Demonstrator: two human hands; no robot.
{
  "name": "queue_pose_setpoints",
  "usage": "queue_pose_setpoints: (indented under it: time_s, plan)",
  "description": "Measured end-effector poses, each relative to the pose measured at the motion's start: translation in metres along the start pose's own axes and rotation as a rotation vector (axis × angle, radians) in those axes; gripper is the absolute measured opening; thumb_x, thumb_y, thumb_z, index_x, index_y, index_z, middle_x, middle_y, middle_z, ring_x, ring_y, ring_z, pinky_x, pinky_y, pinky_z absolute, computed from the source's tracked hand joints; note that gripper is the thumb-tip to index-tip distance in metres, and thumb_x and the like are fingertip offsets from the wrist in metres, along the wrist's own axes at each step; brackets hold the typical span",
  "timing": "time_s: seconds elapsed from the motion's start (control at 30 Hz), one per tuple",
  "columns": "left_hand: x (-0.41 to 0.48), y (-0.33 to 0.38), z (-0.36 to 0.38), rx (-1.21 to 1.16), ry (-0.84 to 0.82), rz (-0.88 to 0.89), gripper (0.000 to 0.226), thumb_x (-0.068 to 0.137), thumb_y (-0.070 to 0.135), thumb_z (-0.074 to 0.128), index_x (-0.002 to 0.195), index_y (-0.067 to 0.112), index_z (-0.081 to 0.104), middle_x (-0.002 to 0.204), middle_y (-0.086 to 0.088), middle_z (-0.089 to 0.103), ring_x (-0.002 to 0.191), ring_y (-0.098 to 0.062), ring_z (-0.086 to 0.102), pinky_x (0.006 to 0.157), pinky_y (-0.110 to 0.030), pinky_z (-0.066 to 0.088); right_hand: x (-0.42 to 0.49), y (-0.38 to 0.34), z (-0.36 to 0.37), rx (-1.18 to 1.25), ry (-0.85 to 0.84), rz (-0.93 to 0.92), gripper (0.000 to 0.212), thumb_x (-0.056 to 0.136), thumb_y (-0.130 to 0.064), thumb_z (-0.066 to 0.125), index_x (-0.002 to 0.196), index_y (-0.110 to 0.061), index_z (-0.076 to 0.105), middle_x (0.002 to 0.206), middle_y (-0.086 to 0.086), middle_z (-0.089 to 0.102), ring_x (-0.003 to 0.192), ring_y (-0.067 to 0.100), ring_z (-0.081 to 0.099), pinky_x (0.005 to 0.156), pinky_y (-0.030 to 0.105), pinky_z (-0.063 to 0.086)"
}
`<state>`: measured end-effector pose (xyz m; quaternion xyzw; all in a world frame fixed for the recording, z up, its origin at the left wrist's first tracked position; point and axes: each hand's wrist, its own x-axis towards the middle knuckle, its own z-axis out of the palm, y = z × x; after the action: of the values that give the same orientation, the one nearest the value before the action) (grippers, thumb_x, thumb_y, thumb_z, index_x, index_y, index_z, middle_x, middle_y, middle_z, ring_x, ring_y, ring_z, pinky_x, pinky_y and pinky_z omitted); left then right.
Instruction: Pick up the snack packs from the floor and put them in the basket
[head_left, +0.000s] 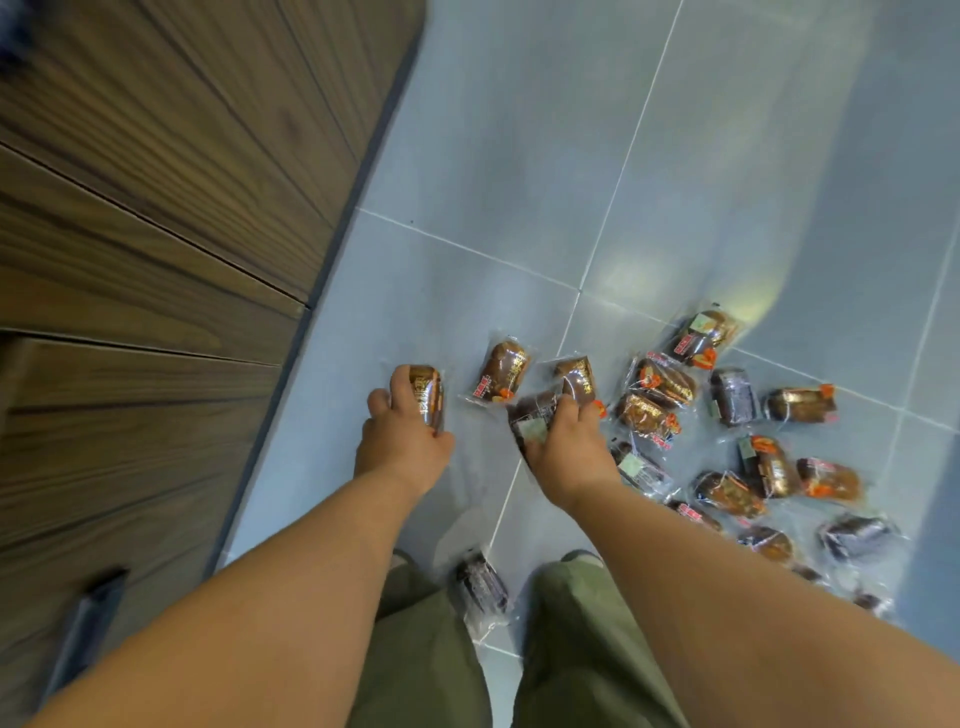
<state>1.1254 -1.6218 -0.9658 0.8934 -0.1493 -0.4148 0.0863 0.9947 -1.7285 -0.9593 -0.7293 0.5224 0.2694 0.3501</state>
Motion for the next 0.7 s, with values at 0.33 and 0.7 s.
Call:
queue_pose_setpoints:
  time_s: [0.33,0.7]
  plan:
    - [-0.161,0.098,-0.153,-0.167,0.139,0.111,0.103,0.075,0.02,0.073,0.15,0.016,0.004,0.138,-0.017,0.035,0.126,-0.033,0.04,0.104,-0.043,0.039,-0.154,-0.058,-0.176,0.237,0.223,-0.069,0.055,0.092,-0.026,0.05,0.141,-0.012,0.029,0.133,0.016,0.044,0.118,0.038,0.048,0.097,0.047,0.043]
    - [-0.349,0.167,-0.264,-0.173,0.264,0.255,0.095,0.077,0.027,0.07,0.15,0.02,0.01,0.135,-0.012,0.04,0.121,-0.03,0.044,0.101,-0.046,0.042,-0.336,-0.068,-0.305,0.49,0.421,-0.096,0.053,0.091,-0.031,0.051,0.137,-0.011,0.035,0.129,0.014,0.05,0.115,0.036,0.051,0.098,0.049,0.043]
